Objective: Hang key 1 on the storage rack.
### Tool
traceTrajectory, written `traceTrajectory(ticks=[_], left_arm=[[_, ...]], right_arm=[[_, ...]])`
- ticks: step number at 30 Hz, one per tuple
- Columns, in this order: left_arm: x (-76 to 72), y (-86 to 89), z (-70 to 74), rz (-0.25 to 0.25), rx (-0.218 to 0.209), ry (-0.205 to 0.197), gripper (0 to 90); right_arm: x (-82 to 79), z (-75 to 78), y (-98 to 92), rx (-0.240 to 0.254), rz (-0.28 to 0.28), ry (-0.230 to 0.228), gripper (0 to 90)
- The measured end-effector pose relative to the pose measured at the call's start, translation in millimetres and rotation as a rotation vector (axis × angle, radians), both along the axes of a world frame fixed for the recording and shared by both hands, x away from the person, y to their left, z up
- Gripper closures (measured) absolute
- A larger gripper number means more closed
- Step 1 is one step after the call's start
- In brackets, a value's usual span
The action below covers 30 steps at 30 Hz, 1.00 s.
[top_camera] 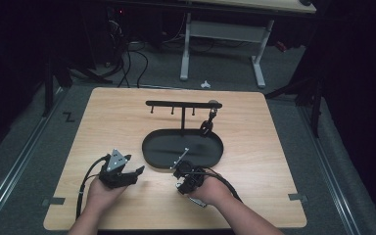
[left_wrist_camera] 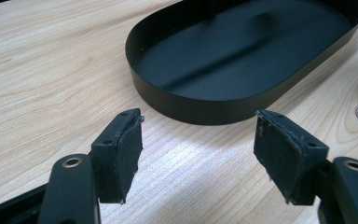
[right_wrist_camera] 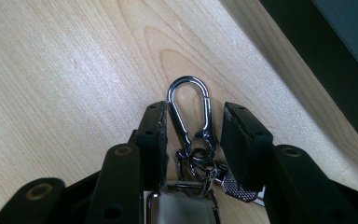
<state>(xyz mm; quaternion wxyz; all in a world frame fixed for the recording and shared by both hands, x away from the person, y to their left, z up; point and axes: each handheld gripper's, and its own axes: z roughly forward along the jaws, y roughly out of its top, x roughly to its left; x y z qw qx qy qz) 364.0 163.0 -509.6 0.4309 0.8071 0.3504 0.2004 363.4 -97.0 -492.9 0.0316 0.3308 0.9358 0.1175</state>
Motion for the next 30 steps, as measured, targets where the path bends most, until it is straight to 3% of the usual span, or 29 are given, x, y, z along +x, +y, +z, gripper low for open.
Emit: traceTrajectory(ticks=[5,10,18,20,30], left_arm=[[0.1,-0.6,-0.2,-0.004,0.002,0.000,33.0],[0.2,-1.7,-0.7,-0.007,0.005,0.001,33.0],[0.3,-1.8,-1.1,-0.007,0.006,0.001,32.9],[0.4,-1.7,-1.1,-0.006,0.005,0.002,32.9],[0.4,-3.0,-2.1,-0.011,0.012,0.005,32.8]], right_arm=[[-2.2,0.8,0.9,-0.045,0.017,-0.013,71.5],[-2.5,1.0,0.2,-0.052,0.023,-0.016,73.1],[-4.0,3.2,-1.2,-0.077,0.018,-0.074,76.0],[-4.3,6.7,-2.1,-0.059,0.012,-0.092,83.2],[-6.4,7.8,-5.6,-0.031,0.014,-0.082,83.6]])
